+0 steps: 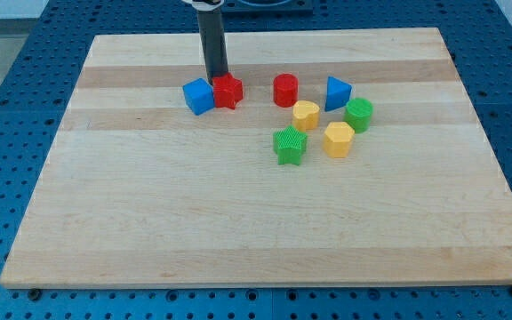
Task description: Place the red star to the bottom left side of the red circle
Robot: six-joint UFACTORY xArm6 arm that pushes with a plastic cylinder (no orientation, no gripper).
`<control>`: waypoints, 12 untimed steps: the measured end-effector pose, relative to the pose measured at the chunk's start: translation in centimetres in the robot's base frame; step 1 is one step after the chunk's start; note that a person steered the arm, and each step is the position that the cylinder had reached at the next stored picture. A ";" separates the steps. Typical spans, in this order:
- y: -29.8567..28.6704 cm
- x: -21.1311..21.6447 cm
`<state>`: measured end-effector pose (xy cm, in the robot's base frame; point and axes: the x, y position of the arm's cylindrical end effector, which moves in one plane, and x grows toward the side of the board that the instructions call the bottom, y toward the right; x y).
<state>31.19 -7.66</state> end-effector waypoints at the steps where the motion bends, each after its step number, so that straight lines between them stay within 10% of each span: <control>1: 0.1 0.9; 12: 1.3 7.1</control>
